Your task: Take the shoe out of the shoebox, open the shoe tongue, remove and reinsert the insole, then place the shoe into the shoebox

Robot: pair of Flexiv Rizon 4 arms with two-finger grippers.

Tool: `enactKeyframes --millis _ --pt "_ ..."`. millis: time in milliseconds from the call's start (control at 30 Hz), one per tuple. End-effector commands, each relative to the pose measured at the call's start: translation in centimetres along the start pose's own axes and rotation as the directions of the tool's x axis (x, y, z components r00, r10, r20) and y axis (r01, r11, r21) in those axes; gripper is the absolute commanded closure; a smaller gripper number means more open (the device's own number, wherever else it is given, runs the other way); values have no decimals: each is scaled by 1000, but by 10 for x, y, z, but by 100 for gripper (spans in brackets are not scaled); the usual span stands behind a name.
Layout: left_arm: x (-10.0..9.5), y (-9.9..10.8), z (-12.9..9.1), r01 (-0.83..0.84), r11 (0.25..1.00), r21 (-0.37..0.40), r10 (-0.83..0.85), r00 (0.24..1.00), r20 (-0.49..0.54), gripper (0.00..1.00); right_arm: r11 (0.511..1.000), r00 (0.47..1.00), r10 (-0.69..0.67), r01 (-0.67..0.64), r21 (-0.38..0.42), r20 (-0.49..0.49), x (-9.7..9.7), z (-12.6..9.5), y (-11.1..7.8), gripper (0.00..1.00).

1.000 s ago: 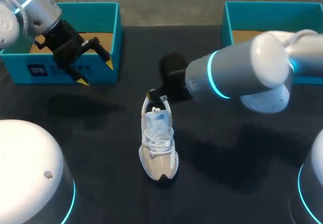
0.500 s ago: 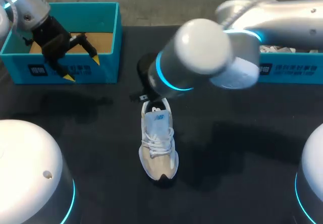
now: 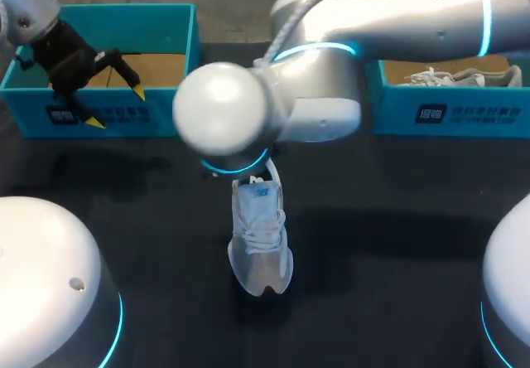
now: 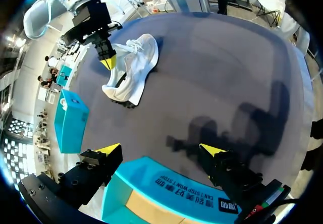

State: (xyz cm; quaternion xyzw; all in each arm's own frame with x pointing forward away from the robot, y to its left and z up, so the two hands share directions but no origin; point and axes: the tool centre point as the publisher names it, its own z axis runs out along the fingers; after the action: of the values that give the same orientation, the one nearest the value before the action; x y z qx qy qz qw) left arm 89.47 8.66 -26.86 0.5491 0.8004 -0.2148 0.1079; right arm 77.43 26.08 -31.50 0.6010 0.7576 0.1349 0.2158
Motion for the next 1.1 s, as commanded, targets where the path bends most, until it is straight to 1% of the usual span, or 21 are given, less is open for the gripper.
enactKeyframes --millis 33,167,200,333,400,433,500,733,867,967,1100 --pt "0 -1 0 1 1000 -3 -1 1000 -3 0 1000 995 2 -1 -3 97 4 -1 -1 100" --pt "0 -1 0 1 1000 -3 -1 1000 -3 0 1000 995 2 -1 -3 97 4 -1 -1 100" --pt "0 -1 0 1 1000 -3 -1 1000 -3 0 1000 997 -1 1 -4 82 4 1 1 100" --pt "0 -1 0 1 1000 -3 -1 1000 -3 0 1000 999 12 -13 11 33 -2 16 2 100" --pt "0 -1 0 1 1000 -3 -1 1000 -3 0 1000 999 27 -27 4 -18 -6 23 1 100" --pt "0 -1 0 1 1000 -3 -1 1000 -3 0 999 999 32 -32 16 -11 -6 25 0 100" --pt "0 -1 0 1 1000 -3 -1 1000 -3 0 999 998 40 -40 9 -41 -8 30 0 100" --pt "0 -1 0 1 1000 -3 -1 1000 -3 0 998 997 58 -57 12 -50 -10 43 -2 100" --pt "0 -1 0 1 1000 -3 -1 1000 -3 0 997 995 71 -71 13 -72 -8 48 -3 100" --pt "0 -1 0 1 1000 -3 -1 1000 -3 0 998 993 65 -64 16 -96 0 50 -2 100" --pt "0 -1 0 1 1000 -3 -1 1000 -3 0 998 993 59 -55 39 -105 6 57 0 100"
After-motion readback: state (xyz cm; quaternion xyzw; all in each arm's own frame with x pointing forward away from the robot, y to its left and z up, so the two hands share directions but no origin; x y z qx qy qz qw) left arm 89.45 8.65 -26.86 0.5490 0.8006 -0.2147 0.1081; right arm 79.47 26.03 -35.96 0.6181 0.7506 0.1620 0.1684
